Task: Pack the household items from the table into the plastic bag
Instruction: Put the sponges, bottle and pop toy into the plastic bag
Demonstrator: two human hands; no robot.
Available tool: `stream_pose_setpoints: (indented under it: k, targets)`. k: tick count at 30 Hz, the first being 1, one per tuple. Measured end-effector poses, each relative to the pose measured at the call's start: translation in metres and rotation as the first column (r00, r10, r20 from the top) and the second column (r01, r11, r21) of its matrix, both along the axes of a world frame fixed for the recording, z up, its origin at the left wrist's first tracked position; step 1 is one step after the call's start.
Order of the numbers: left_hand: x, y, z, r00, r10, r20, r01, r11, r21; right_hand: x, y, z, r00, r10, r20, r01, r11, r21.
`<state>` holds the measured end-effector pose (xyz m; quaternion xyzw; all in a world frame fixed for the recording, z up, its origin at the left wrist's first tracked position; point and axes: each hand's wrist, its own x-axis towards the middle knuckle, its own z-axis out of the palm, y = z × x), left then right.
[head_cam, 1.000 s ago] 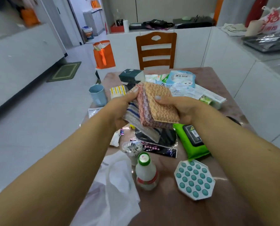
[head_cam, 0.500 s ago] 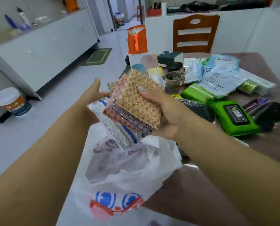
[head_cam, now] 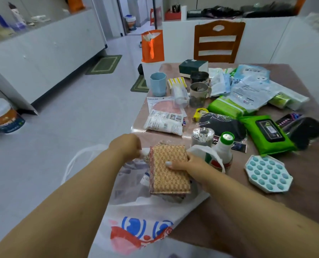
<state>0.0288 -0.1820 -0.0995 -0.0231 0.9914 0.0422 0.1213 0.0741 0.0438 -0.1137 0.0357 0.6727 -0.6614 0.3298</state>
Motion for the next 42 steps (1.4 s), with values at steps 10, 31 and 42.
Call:
stream_pose_setpoints:
  k: [10,31,42]
  targets:
    - [-0.026,0.023,0.028,0.946,0.292,-0.138,-0.151,0.777,0.611,-0.014,-0.019,-0.002,0.904,0.395,-0.165,-0.072,0.52,0.851]
    - [-0.002,-0.023,0.067,0.995,0.071,0.071,-0.081,0.984,0.16,-0.012,0.041,0.169,0.251,-0.016,-0.968,0.753,0.632,0.185]
    - [-0.003,-0.028,0.058,0.987,0.14,-0.082,-0.105,0.937,0.334,-0.021,-0.093,0.028,0.968,0.118,-0.221,0.025,0.832,0.554]
